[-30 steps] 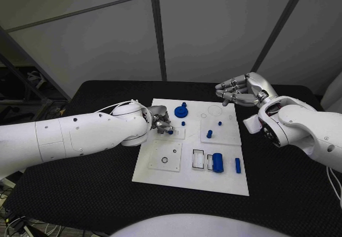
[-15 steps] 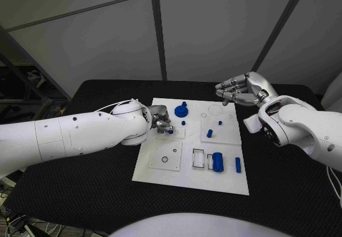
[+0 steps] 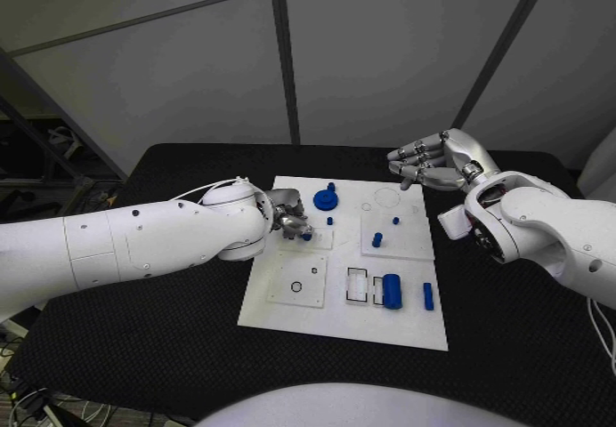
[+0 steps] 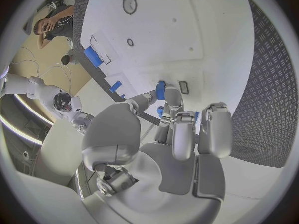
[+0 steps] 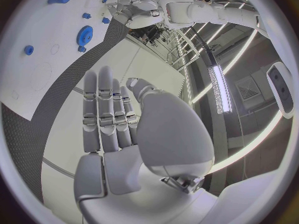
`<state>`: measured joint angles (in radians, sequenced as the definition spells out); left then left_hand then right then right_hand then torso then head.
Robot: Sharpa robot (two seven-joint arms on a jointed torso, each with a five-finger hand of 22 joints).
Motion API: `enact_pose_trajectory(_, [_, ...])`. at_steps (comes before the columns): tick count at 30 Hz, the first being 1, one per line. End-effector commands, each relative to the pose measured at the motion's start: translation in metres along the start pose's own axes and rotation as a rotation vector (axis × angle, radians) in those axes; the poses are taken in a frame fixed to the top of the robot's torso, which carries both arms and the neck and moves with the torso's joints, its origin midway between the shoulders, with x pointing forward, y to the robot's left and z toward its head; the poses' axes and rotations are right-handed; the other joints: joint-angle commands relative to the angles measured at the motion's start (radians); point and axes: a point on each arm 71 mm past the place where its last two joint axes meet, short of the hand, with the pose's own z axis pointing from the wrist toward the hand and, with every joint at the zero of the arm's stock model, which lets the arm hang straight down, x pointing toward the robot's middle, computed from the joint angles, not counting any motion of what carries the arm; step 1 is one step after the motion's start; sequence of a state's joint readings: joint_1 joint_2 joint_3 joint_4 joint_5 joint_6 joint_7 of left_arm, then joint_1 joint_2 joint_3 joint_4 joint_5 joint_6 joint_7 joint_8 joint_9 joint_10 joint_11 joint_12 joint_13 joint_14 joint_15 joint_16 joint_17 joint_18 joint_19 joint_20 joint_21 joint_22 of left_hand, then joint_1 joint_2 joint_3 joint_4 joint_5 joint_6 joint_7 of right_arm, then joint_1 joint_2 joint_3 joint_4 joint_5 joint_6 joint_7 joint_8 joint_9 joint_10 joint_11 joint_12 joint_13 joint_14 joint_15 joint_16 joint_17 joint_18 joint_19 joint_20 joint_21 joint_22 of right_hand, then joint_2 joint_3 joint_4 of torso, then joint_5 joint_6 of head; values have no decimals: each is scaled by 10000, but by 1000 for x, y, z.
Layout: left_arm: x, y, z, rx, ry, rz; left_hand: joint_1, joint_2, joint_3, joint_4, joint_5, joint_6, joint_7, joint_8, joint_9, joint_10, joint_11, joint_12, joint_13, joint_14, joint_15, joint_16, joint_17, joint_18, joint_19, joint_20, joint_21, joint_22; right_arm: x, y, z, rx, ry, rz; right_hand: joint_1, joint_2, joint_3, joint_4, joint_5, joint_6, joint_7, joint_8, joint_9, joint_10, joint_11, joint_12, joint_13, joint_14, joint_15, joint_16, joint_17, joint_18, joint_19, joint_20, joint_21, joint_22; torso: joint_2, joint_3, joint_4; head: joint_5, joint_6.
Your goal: Assemble the parts on the task board
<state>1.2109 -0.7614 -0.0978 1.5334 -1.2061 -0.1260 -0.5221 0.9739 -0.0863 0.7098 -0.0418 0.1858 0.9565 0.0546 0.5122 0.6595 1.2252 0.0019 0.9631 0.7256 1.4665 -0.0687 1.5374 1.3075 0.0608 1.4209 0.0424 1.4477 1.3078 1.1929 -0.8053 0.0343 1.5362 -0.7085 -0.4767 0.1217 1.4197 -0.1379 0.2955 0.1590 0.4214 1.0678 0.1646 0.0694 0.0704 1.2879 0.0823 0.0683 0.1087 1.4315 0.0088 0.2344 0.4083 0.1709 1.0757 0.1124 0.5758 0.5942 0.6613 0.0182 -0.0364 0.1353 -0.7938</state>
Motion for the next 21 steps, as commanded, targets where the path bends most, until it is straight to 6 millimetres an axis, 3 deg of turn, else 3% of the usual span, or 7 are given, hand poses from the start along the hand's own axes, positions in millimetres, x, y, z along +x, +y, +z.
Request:
enact_pose_trajectory(1, [3,0,1,-104,237,61,-144,-5,543,-497,-12,27,-60,67,-42,327,-245,99,61,894,-70,23,2116,-122,99,-22,73,637,0,1,0,-43,35,-29,-110,-15,56,13,51,-47,-11,-22,7,-35,20,-40,-15,59,-4,-41,-16,115,92,-1,-50,-14,-1,-2,-1,3,-2])
enact_pose_trajectory(21, [3,-2,5,-127,291,118,-576,-171,145,-205,-30,237,-154,123,-225,544,-323,410,409,897,-138,24,2124,-175,267,-91,186,854,-1,1,0,-19,29,-37,-124,-32,58,14,115,-59,-9,-26,6,-43,23,-43,-33,62,-2,-67,-28,114,92,0,-63,-19,0,0,-3,4,-56])
